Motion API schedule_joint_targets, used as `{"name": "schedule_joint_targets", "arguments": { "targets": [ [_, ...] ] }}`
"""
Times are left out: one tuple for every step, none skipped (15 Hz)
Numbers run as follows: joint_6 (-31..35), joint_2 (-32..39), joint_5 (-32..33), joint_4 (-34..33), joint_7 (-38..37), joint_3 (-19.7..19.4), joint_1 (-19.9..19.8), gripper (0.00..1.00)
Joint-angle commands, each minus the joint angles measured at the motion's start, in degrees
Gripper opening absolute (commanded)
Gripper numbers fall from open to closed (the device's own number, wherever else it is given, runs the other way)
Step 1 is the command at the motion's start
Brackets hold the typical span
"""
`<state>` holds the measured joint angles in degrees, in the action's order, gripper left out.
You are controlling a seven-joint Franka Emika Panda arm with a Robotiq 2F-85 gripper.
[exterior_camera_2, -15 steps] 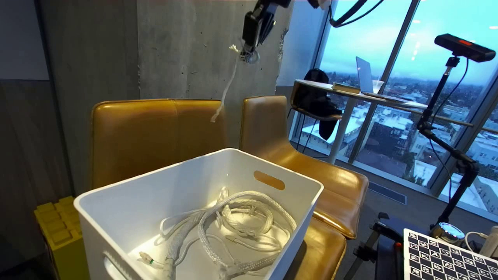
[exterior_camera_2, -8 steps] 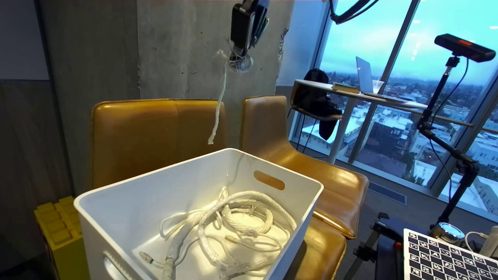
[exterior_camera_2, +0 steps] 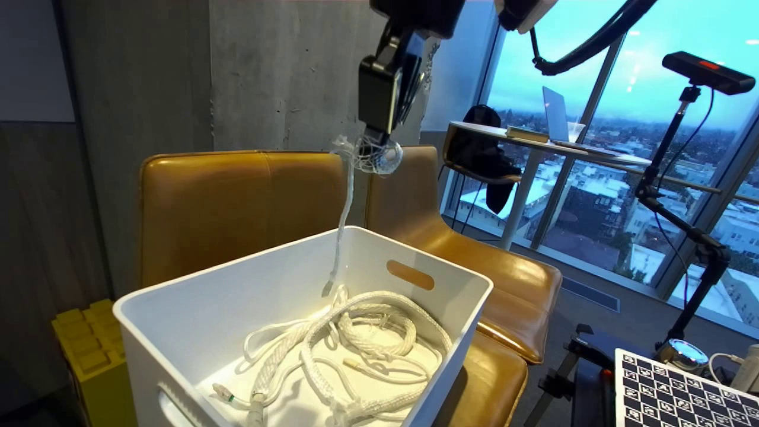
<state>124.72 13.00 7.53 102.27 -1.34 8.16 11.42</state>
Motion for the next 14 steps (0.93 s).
{"name": "schedule_joint_targets", "arguments": {
  "targets": [
    [0.8, -3.1, -1.7, 4.3, -0.6, 0.2, -0.5, 0.01],
    [0.8, -3.4, -1.9, 4.9, -0.2, 0.2, -0.7, 0.01],
    [1.3, -3.9, -2.0, 5.8, 0.4, 0.2, -0.9, 0.24],
    [1.3, -4.4, -2.3, 6.6, 1.2, 0.2, -1.2, 0.30],
    [1.3, -4.9, -2.6, 7.2, 1.4, 0.2, -1.4, 0.35],
    [1.3, -5.3, -2.7, 7.9, 1.5, 0.2, -1.5, 0.43],
    [1.4, -5.9, -2.9, 8.7, 1.6, 0.1, -1.7, 0.49],
    [1.3, -6.4, -3.2, 9.3, 1.9, 0.1, -1.8, 0.58],
    [1.4, -6.9, -3.4, 10.0, 2.1, 0.1, -2.0, 0.64],
    [1.4, -7.4, -3.7, 10.6, 2.5, 0.0, -2.2, 0.72],
    [1.3, -7.9, -4.2, 11.2, 2.7, -0.1, -2.5, 0.79],
    [1.3, -8.3, -4.5, 11.7, 2.8, -0.2, -2.7, 0.85],
    [0.9, -8.8, -4.5, 12.1, 2.6, -0.4, -3.0, 0.94],
    [0.8, -9.2, -4.4, 12.4, 2.4, -0.5, -3.2, 0.98]
  ]
}}
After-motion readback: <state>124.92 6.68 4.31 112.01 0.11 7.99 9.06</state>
